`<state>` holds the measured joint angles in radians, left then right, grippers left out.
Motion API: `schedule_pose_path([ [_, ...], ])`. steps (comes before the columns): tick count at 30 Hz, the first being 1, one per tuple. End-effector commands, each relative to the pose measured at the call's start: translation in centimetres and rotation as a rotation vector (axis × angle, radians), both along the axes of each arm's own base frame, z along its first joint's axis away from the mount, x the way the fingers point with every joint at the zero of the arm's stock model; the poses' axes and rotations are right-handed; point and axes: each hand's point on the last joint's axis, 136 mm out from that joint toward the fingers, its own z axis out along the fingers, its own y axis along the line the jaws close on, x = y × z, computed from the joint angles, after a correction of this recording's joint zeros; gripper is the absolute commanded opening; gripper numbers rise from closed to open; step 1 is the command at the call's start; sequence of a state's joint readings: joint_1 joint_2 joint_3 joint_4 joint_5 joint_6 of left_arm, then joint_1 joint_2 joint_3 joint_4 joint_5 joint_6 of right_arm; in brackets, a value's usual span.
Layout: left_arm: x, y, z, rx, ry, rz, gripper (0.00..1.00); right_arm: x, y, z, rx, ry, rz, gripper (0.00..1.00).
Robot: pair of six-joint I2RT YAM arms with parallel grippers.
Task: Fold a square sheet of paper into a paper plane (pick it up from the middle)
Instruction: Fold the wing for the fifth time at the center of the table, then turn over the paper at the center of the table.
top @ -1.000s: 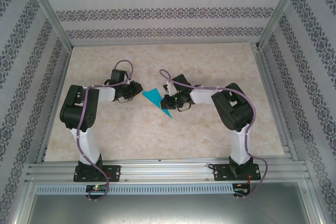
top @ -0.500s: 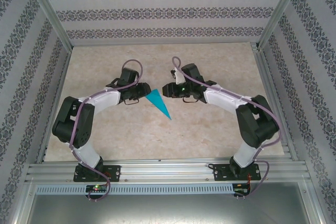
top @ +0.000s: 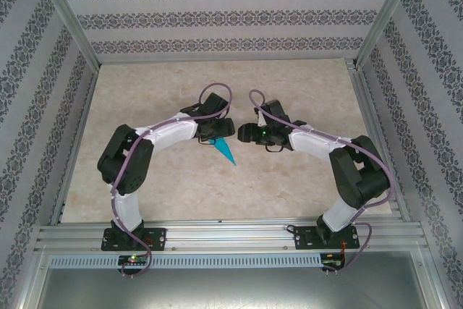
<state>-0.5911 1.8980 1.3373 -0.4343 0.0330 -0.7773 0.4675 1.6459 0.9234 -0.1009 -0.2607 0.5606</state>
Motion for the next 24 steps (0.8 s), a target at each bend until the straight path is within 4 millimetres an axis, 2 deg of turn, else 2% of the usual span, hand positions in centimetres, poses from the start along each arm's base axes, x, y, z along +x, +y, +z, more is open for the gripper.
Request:
schedule_pose_path([
  [1,-1.9,3.6,-1.7,0.254,0.099,0.081,0.77,1.0,-2.8,1.1,-0.055,-0.063,-0.107,0.71],
  [6,-1.7,3.6,-2.0,0.324,0.135,0.099,0.78,1.0,-4.6,1.0,-0.069,-0.058,-0.147,0.72],
  [14,-1.4,3.4,-2.2,0.348,0.164,0.123,0.75,0.8,-4.4,0.3,-0.058,-0.026,-0.144,0.71],
  [19,-1.5,3.8,-1.6,0.341,0.155,0.159,0.67,0.8,-4.4,0.2,-0.059,-0.017,-0.142,0.71],
  [24,-1.6,3.7,-1.1,0.306,0.129,0.186,0.54,0.8,-4.0,0.0,-0.047,-0.004,-0.133,0.7],
])
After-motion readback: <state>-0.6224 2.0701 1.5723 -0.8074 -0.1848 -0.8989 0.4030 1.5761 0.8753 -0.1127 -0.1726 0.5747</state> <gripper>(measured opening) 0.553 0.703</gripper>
